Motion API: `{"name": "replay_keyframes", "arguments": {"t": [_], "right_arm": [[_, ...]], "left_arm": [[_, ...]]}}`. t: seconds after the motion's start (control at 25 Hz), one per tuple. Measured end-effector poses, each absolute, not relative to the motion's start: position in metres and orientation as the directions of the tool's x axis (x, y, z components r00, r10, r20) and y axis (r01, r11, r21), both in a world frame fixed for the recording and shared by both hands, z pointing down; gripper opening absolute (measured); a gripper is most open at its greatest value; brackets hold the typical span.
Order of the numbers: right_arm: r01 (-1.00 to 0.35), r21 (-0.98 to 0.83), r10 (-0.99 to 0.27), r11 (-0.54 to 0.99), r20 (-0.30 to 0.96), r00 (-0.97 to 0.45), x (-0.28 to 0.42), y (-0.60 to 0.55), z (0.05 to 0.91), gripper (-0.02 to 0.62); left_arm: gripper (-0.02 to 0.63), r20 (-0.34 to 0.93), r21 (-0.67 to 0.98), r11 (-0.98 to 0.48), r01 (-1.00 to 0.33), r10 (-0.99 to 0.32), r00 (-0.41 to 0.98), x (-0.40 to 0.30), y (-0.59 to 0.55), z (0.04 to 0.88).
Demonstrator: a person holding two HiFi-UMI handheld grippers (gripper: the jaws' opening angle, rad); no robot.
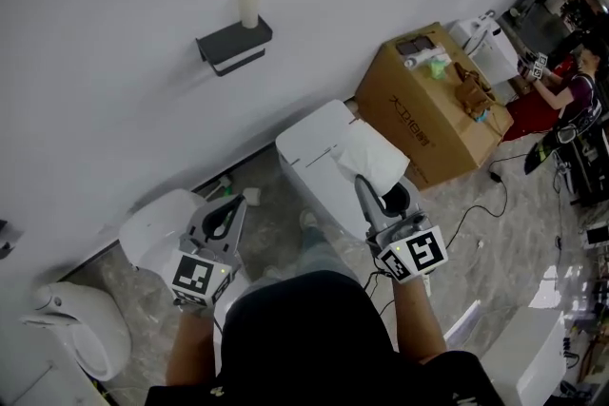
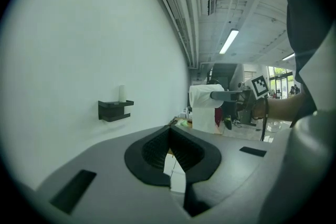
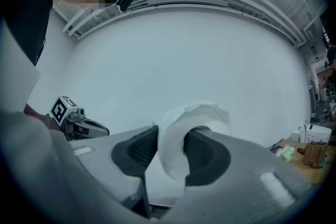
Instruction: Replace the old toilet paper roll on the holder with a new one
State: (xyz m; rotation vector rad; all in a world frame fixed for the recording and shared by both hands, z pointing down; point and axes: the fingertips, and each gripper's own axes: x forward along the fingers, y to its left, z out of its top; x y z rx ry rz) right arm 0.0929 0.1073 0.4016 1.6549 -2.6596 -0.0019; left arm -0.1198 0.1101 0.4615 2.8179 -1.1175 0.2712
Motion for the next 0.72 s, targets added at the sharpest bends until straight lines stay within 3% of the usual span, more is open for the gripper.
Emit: {"name": "replay_keyframes", "arguments": {"t": [0.2, 0.72], "right_arm": [[-0.873, -0.015, -0.872, 0.488, 0.023, -0.488, 0.107, 0.05, 0.411, 0.144], [-0.754, -0.067, -0.756, 0.653, 0.007, -0.655, 0.121, -0.093, 0.408, 0.144]], "left_arm": [[0.014, 0.227, 0.069, -0.664, -0.744, -0.716, 0.66, -0.109, 0.07, 0.463], [0.014, 0.249, -0.028, -0.508, -0.861, -0.838, 0.486, -0.096, -0.035, 0.452]]}}
